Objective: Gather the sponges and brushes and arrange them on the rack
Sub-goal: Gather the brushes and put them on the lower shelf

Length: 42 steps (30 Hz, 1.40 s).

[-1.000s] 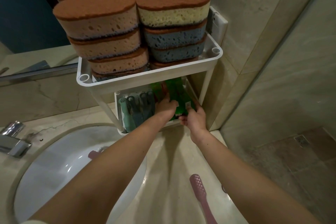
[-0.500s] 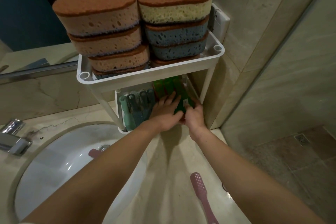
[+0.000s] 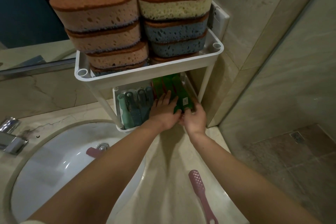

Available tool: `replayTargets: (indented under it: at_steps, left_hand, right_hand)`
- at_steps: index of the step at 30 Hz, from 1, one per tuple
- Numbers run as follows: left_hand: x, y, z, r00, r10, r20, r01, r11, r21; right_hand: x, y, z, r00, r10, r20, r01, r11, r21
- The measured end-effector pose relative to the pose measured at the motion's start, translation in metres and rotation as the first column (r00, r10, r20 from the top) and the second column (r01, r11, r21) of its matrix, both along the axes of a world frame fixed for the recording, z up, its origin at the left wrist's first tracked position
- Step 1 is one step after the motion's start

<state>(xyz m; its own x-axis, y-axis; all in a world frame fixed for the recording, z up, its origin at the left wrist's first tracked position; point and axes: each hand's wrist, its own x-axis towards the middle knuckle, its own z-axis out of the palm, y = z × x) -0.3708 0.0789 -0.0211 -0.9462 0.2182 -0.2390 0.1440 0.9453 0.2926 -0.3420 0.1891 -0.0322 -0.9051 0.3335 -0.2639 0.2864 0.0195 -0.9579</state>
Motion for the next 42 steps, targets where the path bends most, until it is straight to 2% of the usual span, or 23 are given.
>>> replayTargets:
  at_steps: [7,9,11,14,18,20,22,25,28,31,34,37,42]
  left_hand:
    - [-0.001,0.005,-0.004,0.999,0.011,0.036,-0.009,0.999,-0.052]
    - [0.000,0.006,-0.004,0.999,0.021,0.040,-0.019,0.999,-0.047]
    - [0.002,0.007,-0.002,0.999,0.014,0.039,-0.012,0.999,-0.043]
    - [0.005,0.005,0.003,1.000,-0.022,0.021,0.022,0.999,-0.028]
    - [0.014,0.001,0.002,0.998,0.046,-0.052,-0.044,0.998,0.054]
    - [0.020,0.000,0.001,0.990,0.114,-0.079,-0.104,0.987,0.125]
    - [0.022,0.000,0.002,0.987,0.121,-0.109,-0.107,0.986,0.126]
    - [0.021,0.000,0.001,0.985,0.087,-0.146,-0.077,0.994,0.076]
    - [0.022,-0.006,0.002,0.989,0.031,-0.146,-0.028,0.999,0.020]
    - [0.026,-0.014,0.005,0.992,-0.034,-0.118,0.028,0.998,-0.054]
    - [0.029,-0.018,0.006,0.992,-0.028,-0.121,0.021,0.998,-0.053]
    - [0.028,-0.020,0.007,0.990,-0.035,-0.139,0.028,0.998,-0.052]
    - [0.027,-0.023,0.004,0.986,-0.093,-0.139,0.078,0.991,-0.109]
  right_hand:
    - [0.017,0.017,0.006,0.999,0.022,-0.026,-0.015,0.967,0.255]
    - [0.017,0.023,0.006,0.995,0.104,0.005,-0.101,0.951,0.291]
    - [0.014,0.027,0.003,0.966,0.236,0.107,-0.259,0.900,0.349]
    - [0.011,0.029,0.000,0.929,0.311,0.201,-0.364,0.864,0.347]
    - [0.014,0.030,0.004,0.942,0.309,0.130,-0.335,0.889,0.313]
    - [0.017,0.032,0.004,0.934,0.339,0.111,-0.357,0.869,0.344]
    - [0.021,0.031,0.006,0.894,0.425,0.141,-0.445,0.816,0.369]
    - [0.022,0.029,0.012,0.781,0.561,0.275,-0.622,0.658,0.424]
    - [0.019,0.025,0.019,0.721,0.591,0.363,-0.687,0.539,0.487]
    - [0.017,0.023,0.021,0.697,0.574,0.430,-0.705,0.436,0.560]
    - [0.016,0.023,0.020,0.716,0.520,0.465,-0.677,0.359,0.642]
    - [0.015,0.021,0.017,0.739,0.502,0.449,-0.649,0.356,0.672]
    - [0.011,0.016,0.015,0.810,0.478,0.339,-0.550,0.422,0.721]
